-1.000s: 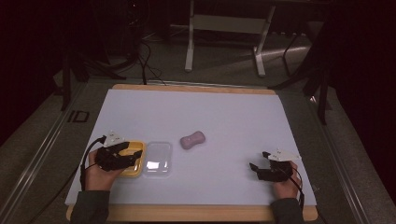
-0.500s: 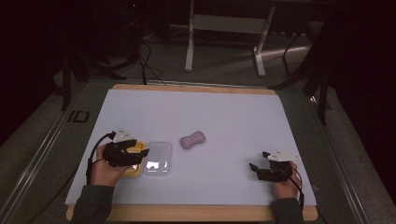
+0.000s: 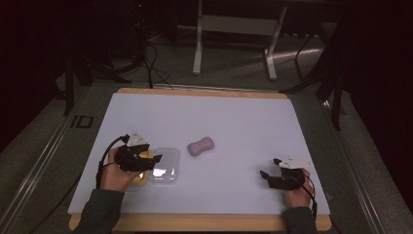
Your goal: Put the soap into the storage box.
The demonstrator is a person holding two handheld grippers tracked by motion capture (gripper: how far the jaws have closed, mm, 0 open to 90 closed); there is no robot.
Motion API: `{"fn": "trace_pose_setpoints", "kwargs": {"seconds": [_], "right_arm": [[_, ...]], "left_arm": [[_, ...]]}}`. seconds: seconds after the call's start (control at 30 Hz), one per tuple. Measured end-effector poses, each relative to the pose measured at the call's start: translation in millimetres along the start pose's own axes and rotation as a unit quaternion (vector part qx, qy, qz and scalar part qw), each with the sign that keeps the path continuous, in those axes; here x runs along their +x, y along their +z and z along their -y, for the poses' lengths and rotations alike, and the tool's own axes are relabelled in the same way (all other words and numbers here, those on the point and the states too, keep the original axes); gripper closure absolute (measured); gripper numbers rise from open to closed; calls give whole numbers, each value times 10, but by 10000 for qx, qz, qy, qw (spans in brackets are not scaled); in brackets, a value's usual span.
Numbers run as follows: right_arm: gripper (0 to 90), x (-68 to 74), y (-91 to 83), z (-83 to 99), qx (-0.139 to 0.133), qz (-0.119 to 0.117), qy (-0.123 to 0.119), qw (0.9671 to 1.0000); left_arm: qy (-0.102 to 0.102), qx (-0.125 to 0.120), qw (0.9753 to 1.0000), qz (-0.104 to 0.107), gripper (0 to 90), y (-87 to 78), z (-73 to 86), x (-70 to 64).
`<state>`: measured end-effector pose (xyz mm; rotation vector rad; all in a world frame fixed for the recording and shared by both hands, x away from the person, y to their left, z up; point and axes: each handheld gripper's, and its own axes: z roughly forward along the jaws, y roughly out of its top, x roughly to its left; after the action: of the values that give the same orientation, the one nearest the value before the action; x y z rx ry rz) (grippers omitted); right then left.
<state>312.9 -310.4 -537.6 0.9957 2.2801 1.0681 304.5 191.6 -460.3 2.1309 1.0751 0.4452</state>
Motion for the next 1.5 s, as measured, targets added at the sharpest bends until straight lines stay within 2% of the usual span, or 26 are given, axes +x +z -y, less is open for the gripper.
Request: {"fn": "trace_pose_setpoints", "kwargs": {"seconds": [0.37,0.5,0.9,1.23,1.5], "right_arm": [[245,0,-3,0,-3,8,-4,10000],[245,0,-3,0,-5,6,-2,10000],[245,1,-3,-1,6,3,-7,10000],[245,3,-3,-1,5,2,-7,10000],[245,3,-4,0,-3,5,-15,10000]], "left_arm": [[156,78,9998,91,380,97,-89,-37],[273,123,9995,108,380,138,-137,-60],[565,237,9979,198,378,228,-310,-143],[691,315,9968,255,375,303,-422,-179],[830,465,9950,318,373,396,-490,-228]]}}
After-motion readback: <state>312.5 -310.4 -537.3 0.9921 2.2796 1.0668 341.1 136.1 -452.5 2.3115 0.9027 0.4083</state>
